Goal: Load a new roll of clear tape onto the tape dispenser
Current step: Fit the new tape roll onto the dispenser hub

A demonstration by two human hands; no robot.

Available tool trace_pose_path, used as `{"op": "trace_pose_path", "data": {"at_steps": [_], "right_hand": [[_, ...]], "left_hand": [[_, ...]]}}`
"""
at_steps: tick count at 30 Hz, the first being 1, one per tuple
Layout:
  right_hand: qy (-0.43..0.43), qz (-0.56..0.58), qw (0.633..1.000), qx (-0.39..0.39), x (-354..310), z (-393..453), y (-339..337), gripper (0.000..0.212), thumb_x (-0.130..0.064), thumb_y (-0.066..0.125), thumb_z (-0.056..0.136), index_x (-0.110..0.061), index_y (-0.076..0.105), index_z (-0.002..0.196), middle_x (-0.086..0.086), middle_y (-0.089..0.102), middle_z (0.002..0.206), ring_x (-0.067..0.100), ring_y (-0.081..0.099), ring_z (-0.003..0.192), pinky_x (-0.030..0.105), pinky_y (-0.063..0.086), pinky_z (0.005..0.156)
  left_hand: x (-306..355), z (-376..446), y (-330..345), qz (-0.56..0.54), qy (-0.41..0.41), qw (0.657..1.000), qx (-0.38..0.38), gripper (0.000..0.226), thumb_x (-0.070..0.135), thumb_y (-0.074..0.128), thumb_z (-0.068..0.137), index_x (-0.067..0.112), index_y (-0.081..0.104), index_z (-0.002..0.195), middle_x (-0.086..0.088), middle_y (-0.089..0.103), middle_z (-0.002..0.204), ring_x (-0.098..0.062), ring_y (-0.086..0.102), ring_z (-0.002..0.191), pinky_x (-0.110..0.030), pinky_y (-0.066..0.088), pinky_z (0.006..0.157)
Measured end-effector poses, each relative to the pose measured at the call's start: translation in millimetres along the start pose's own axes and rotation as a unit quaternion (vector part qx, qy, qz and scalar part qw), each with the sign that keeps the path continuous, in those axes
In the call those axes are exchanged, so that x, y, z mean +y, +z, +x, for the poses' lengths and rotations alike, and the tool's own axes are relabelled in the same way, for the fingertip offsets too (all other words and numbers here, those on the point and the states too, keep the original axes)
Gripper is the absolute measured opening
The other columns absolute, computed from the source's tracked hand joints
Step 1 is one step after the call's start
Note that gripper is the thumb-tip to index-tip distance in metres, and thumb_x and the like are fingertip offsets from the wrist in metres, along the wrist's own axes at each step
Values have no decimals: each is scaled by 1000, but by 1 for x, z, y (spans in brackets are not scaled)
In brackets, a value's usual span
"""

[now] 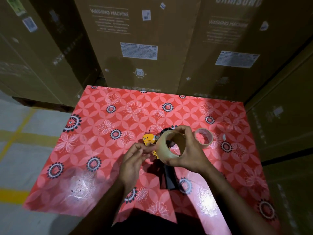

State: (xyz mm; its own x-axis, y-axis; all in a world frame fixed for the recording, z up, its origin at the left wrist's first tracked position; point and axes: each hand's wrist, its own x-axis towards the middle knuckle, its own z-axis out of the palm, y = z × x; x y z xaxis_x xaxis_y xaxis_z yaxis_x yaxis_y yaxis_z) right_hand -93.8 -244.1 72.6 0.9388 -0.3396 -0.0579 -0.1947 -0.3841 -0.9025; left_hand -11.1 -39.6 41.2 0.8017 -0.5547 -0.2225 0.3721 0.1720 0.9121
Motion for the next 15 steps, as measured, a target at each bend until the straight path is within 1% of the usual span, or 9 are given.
{"op": "trace_pose_path", "data": {"at_steps": [2,3,6,8,11,13,15], "right_hand": [[-6,-28,1000,0,-2,6,-5,98,-18,97,52,-19,40,131,-4,65,121,9,66,109,28,54,91],[-8,-42,999,0,-1,10,-7,101,-21,98,50,-20,40,133,-5,64,122,7,65,110,27,54,91],[-3,-83,997,-5,4,25,-13,106,-31,96,46,-25,39,136,-2,60,127,14,63,115,33,53,96],[2,-102,995,-13,10,36,-15,107,-35,94,45,-26,39,136,1,57,129,18,61,117,35,53,98],[12,-130,991,-23,17,54,-14,106,-42,89,44,-26,38,136,3,55,129,22,59,119,32,53,98],[19,-151,988,-27,22,65,-10,107,-46,89,43,-30,37,135,2,54,130,24,58,119,38,54,99],[28,-163,986,-33,26,72,-5,109,-50,89,42,-30,36,135,1,52,130,25,56,120,43,54,99]], "left_hand": [[-1,1,-1,-24,-10,1000,18,16,20,48,93,7,55,100,-20,74,118,-35,65,114,-45,46,99],[-2,2,-3,-31,-15,999,30,18,21,49,92,7,55,102,-21,73,120,-35,65,112,-46,47,99],[-4,5,-14,-30,-27,997,64,25,26,49,90,10,55,108,-19,73,120,-29,65,107,-50,47,100],[-4,7,-21,-11,-32,996,78,28,27,49,89,11,56,111,-16,75,116,-27,67,104,-51,46,100],[-2,12,-23,46,-23,995,81,32,30,53,88,11,57,113,-9,76,113,-20,70,103,-42,49,97],[0,19,-23,91,-16,993,70,35,30,55,89,10,55,117,-7,75,116,-17,69,109,-36,48,97],[1,27,-23,134,-16,989,53,26,23,58,95,14,54,120,-3,72,122,-13,66,115,-34,47,101]]}}
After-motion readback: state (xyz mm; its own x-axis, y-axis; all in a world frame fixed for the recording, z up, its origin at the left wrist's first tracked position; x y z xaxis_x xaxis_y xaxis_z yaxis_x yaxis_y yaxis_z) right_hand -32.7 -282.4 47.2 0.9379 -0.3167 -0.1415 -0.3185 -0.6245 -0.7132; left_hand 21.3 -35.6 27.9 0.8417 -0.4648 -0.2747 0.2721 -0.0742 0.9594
